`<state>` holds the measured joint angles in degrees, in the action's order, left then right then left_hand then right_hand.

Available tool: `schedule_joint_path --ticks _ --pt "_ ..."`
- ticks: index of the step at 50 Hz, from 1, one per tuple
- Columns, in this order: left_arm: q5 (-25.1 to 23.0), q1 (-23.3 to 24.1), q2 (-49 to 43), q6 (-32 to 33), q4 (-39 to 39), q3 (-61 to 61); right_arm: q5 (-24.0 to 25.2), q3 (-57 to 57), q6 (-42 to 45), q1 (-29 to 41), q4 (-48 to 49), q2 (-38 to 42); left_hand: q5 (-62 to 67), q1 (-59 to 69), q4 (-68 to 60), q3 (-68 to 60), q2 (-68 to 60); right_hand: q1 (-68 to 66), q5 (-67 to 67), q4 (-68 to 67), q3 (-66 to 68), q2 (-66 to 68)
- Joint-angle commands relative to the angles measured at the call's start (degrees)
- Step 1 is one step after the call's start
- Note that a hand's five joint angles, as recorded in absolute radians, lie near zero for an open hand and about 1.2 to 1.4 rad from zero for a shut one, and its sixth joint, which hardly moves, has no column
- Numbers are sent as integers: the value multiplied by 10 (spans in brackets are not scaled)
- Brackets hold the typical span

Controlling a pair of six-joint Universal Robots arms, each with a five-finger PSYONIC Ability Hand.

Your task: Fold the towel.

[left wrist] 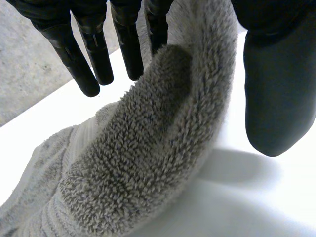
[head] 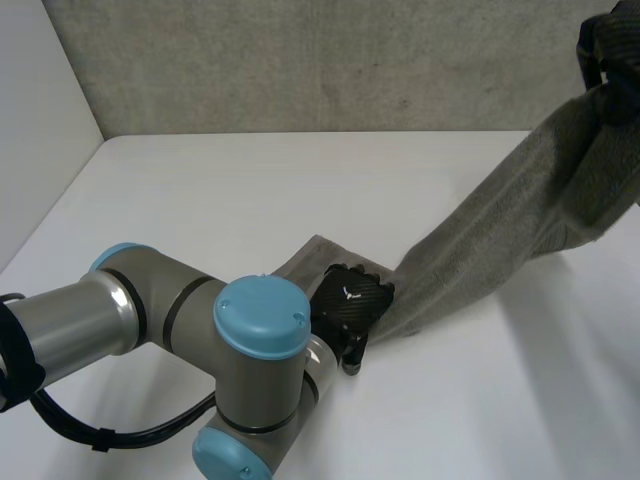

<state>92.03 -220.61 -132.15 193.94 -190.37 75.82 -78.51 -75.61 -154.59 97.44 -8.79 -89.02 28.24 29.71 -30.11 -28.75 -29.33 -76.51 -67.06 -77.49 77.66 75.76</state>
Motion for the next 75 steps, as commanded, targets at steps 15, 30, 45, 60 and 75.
schedule_joint_path --ticks 15,30,45,60,75 --pt "15 -3 -13 -1 -36 -19 -1 -19 0 2 -2 -54 274 360 -356 -369 -363 -35 -29 -25 23 42" --pt "60 -135 32 137 -128 -144 -1 -22 -11 3 331 -24 418 503 -499 -513 -507 -35 -29 -25 23 42" --pt "14 -168 159 143 -302 14 88 -60 -35 62 373 68 418 503 -499 -513 -507 -35 -29 -25 23 42" --pt "6 -188 113 255 -172 217 98 -66 126 63 30 202 418 503 -499 -513 -507 -35 -29 -25 23 42" --pt "8 -136 216 237 -19 282 26 -96 185 61 -113 182 262 348 -343 -357 -351 -35 -29 -25 23 42"
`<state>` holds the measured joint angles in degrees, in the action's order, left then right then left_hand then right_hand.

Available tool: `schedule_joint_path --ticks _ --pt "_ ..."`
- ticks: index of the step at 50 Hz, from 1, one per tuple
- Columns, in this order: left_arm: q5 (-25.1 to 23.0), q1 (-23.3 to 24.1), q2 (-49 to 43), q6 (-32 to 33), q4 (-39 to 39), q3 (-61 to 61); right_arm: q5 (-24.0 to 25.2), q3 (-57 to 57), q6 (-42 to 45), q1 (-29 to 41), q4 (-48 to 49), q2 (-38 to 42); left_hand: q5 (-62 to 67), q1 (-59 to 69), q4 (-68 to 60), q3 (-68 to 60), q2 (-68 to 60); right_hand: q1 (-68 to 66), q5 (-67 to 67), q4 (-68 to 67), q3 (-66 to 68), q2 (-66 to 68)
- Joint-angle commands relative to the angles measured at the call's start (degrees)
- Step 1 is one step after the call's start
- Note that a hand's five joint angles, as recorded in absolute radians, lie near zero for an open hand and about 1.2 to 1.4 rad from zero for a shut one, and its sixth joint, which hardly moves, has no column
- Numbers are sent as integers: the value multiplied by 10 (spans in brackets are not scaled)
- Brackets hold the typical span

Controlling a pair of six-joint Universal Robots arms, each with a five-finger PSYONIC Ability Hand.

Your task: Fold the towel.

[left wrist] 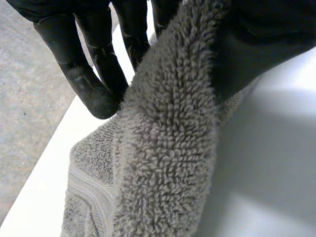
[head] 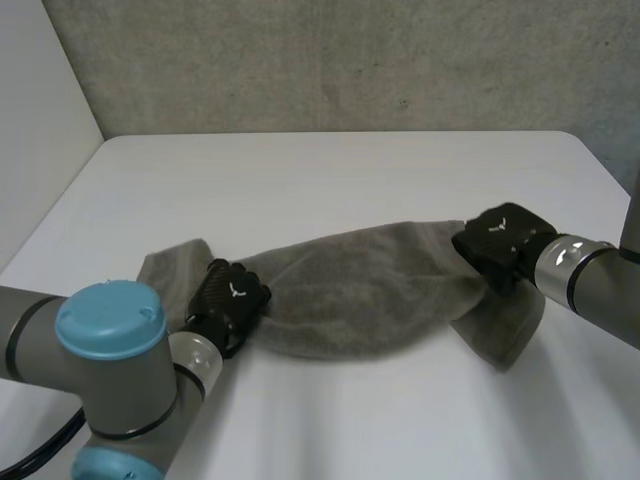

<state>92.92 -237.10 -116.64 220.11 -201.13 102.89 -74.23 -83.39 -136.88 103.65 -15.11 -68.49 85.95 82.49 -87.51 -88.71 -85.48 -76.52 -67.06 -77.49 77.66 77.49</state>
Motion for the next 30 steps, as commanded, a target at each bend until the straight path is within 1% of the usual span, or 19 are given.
schedule_joint_path --ticks 1,2,3,4,5,6,7,8,10,12,15,16,18,19,21,22,24,29,30 --pt "-1 29 61 -25 89 12 -17 -23 17 -6 -78 -33 -316 -181 231 243 211 -35 -29 -25 23 25" --pt "-2 35 70 -32 107 14 -17 -23 17 -6 -78 -33 -392 -258 308 320 288 -35 -29 -25 23 25" --pt "-4 40 83 -40 122 14 -14 -25 30 -7 -115 -42 -496 -362 412 424 392 -35 -29 -25 23 25" --pt "-4 40 83 -40 122 14 -14 -25 30 -7 -115 -42 -497 -363 413 425 393 -35 -29 -25 23 25" --pt "-4 41 94 -48 129 14 -5 -23 40 -8 -152 -48 -576 -441 491 503 471 151 157 161 -163 -161" --pt "-3 41 104 -54 132 13 0 -20 42 -9 -165 -51 -620 -485 535 547 515 221 227 231 -233 -231" --pt "-3 39 112 -58 132 9 12 -16 43 -9 -164 -56 -648 -514 564 576 544 267 272 277 -278 -277" --pt "-3 39 113 -58 132 9 12 -16 43 -9 -164 -56 -649 -514 564 576 544 267 273 277 -279 -277" --pt "-3 32 124 -59 131 -1 29 -5 35 -8 -154 -67 -754 -620 670 682 649 413 418 423 -424 -423" --pt "-3 26 127 -58 131 -8 32 2 23 -8 -143 -67 -786 -652 702 714 682 434 439 443 -445 -443" --pt "-5 0 128 -58 132 -27 33 15 -27 -9 -106 -67 -803 -669 719 731 699 462 468 472 -474 -472" --pt "-5 0 128 -58 132 -27 33 15 -27 -9 -106 -67 -804 -669 719 731 699 463 468 472 -474 -472" --pt "-5 -29 126 -57 131 -45 35 22 -80 -10 -64 -66 -804 -669 719 731 699 486 491 496 -497 -496" --pt "-5 -29 126 -57 131 -45 35 22 -81 -10 -64 -66 -804 -669 719 731 699 486 491 496 -497 -496" --pt "-9 -55 118 -57 129 -68 35 29 -116 -9 -27 -56 -797 -662 712 724 692 491 497 501 -503 -501" --pt "-9 -55 118 -57 129 -68 35 29 -117 -9 -26 -56 -797 -662 712 724 692 491 497 501 -503 -501" --pt "-23 -82 90 -57 129 -96 34 43 -141 -7 1 -27 -785 -650 701 713 680 488 493 497 -499 -497" --pt "-39 -121 34 -61 132 -145 34 83 -169 0 17 26 -767 -632 682 694 662 483 488 492 -494 -492" --pt "-39 -121 33 -61 132 -145 34 83 -169 0 17 26 -766 -632 682 694 662 483 488 492 -494 -492"
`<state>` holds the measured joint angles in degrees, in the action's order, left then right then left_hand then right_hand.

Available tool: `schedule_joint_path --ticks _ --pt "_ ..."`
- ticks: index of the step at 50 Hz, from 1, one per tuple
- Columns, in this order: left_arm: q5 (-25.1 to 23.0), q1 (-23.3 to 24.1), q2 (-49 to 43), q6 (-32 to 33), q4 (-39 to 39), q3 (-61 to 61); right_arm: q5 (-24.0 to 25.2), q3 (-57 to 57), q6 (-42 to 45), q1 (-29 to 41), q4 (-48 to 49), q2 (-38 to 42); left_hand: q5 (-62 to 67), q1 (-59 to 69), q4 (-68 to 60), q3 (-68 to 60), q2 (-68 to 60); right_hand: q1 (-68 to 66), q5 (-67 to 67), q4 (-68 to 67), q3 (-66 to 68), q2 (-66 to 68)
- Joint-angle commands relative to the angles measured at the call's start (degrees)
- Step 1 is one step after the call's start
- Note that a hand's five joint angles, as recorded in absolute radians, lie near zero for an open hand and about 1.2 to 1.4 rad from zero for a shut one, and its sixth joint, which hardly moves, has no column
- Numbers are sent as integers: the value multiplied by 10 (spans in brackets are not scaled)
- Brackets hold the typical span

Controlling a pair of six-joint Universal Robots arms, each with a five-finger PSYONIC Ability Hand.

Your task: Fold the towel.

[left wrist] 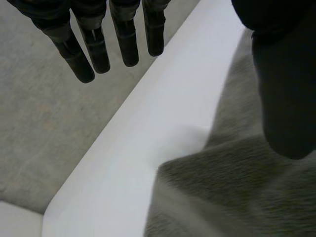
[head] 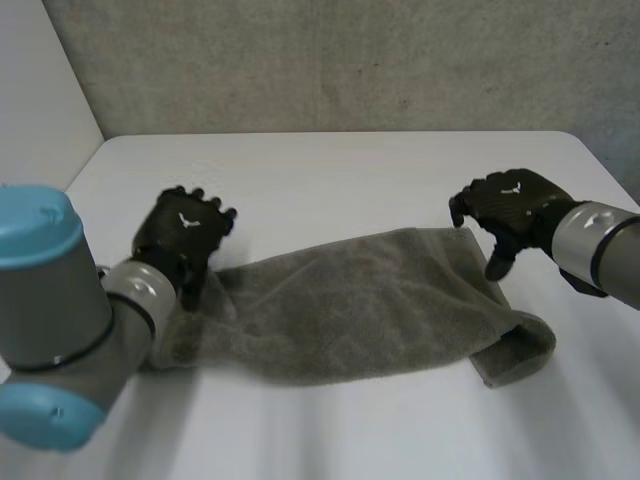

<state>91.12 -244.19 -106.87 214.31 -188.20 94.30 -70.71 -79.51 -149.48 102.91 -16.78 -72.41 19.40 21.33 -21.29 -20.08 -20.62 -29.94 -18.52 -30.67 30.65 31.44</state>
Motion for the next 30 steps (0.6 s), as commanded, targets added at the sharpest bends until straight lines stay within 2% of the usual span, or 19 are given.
schedule_joint_path --ticks 1,8,11,13,21,30 --pt "-23 -63 -80 -3 6 -74 0 62 -55 7 33 87 -84 -4 3 -9 -3 19 4 26 -26 -34" --pt "-25 -114 -170 -14 11 -144 0 125 -92 7 35 167 -81 0 0 -12 -7 40 26 48 -48 -55" --pt "-25 -121 -185 -21 16 -157 0 150 -99 7 39 201 -84 -3 3 -9 -4 62 48 70 -69 -77" --pt "-34 -133 -207 -34 39 -176 -2 168 -96 8 46 230 -93 -12 11 -1 5 71 56 78 -78 -86" --pt "-95 -137 -225 -55 75 -191 -4 185 -100 8 64 270 -94 -14 13 1 6 79 65 86 -86 -94" --pt "-103 -135 -243 -55 75 -205 -7 187 -102 8 112 282 -96 -15 15 3 8 109 95 117 -116 -124"
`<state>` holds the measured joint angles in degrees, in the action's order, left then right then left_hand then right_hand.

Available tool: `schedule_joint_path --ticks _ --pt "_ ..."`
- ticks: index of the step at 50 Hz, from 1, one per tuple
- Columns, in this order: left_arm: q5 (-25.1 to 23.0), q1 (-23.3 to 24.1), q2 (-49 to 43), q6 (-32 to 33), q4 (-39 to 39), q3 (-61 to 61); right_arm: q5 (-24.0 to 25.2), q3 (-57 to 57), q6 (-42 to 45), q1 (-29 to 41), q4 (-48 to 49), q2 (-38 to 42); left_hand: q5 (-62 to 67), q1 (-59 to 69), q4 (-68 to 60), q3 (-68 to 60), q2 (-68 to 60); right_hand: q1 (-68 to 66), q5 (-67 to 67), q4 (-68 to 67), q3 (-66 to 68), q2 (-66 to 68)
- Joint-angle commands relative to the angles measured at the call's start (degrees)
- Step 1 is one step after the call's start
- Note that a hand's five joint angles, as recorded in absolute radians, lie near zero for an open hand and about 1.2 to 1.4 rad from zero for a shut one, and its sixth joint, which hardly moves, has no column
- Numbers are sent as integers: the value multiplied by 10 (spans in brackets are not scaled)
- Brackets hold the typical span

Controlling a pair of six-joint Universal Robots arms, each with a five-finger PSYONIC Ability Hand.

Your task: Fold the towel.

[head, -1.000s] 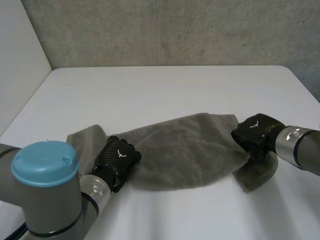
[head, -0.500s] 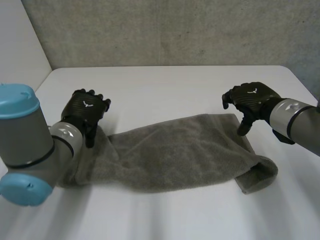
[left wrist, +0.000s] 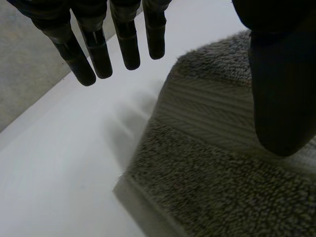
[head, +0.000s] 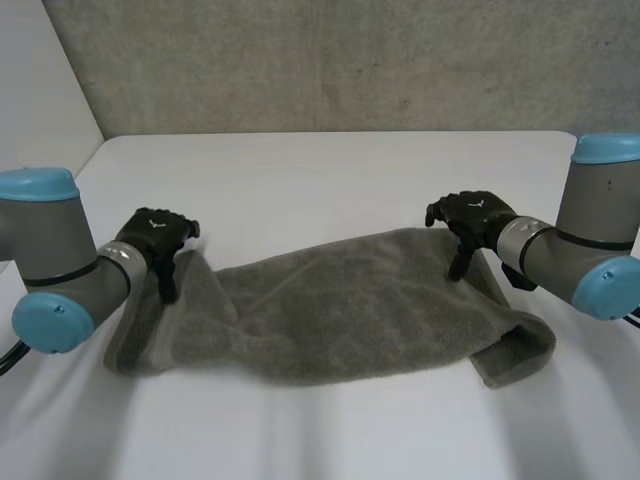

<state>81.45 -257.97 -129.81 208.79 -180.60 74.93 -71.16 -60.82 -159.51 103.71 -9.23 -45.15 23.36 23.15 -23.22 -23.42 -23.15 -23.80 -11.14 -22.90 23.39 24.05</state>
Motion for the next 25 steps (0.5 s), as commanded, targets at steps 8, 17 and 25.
schedule_joint_path --ticks 8,17,25 --pt "-8 5 -26 3 -1 -16 -6 25 -6 2 36 45 -124 -22 22 24 22 127 100 118 -123 -130" --pt "-7 7 -29 4 -2 -16 -3 43 -6 13 24 67 -1 101 -100 -98 -101 125 99 117 -121 -128" --pt "-7 12 -38 6 -2 -22 3 54 -8 20 -1 67 350 452 -451 -449 -452 -452 -478 -460 456 449"
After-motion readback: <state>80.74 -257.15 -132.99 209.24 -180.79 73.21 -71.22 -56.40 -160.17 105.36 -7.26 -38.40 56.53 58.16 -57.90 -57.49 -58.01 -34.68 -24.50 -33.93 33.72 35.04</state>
